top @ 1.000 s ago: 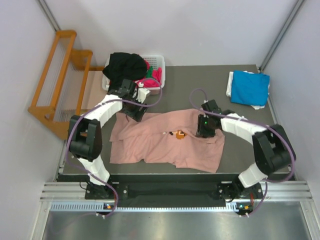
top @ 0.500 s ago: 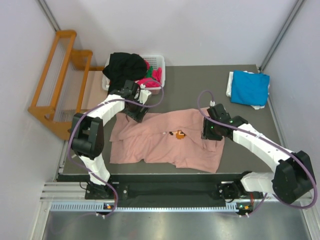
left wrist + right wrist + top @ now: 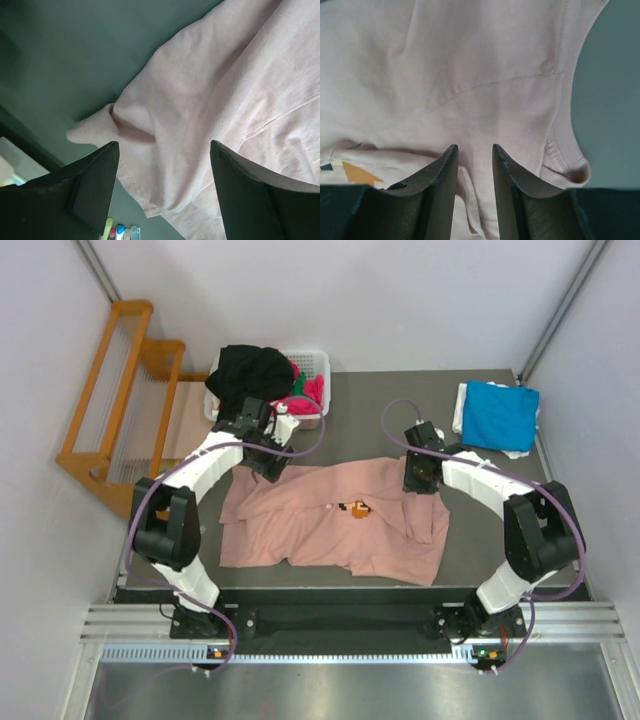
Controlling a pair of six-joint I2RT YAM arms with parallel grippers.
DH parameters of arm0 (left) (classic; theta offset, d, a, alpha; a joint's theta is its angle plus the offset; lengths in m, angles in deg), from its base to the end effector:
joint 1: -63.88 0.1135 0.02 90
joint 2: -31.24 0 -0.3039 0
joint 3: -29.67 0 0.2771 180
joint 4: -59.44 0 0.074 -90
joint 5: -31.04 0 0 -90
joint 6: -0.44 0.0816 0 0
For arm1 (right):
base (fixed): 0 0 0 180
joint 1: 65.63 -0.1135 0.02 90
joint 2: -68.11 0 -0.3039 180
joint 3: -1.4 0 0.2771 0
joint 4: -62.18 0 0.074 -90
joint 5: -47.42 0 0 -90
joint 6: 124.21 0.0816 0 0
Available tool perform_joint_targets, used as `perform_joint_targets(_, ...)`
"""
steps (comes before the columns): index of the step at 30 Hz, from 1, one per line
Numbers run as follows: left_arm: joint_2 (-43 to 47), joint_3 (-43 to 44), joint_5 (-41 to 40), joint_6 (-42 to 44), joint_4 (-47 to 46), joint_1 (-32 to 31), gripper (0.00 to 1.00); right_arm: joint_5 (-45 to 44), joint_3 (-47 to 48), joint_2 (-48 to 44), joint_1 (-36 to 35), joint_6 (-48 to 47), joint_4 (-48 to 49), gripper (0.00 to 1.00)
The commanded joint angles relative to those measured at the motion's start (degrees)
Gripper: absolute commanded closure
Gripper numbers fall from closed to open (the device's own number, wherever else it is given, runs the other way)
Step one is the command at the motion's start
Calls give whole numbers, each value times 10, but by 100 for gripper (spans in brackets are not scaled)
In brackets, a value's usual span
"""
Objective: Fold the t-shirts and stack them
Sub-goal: Fold the tshirt
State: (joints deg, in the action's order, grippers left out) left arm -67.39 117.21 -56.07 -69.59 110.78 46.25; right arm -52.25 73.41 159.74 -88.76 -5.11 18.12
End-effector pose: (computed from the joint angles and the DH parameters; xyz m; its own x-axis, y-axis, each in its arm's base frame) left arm 0.3890 -0.1279 0.2228 -0.6831 0.5750 -0.4503 0.5937 0.7963 0.1161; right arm 0.3347 0.1281 0.1858 -0.8753 0.1475 -0.4606 0.1224 0.9889 0.0841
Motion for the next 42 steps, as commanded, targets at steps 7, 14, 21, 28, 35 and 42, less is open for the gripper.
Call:
perform_joint_targets(7,49,-14,-22,21,-6,-2,22,-2,-2,6,14,-6,37,68)
perform_joint_targets(14,63,-15,-24,23,-3,-2,22,3,-20,28,14,-11,49,68)
perform_joint_targets(21,48,-40,-84,17,-12,0,22,27,-30,41,13,-8,56,70)
perform_joint_targets(28,-5,-40,-82,-8,-10,35,22,46,-21,31,-10,-7,46,73)
perform_joint_targets(35,-44,8,-32,-29,12,90,23,73,0,28,-67,6,27,73)
perform_joint_targets(42,-48,14,-32,-27,9,95,23,61,25,41,-160,27,3,74)
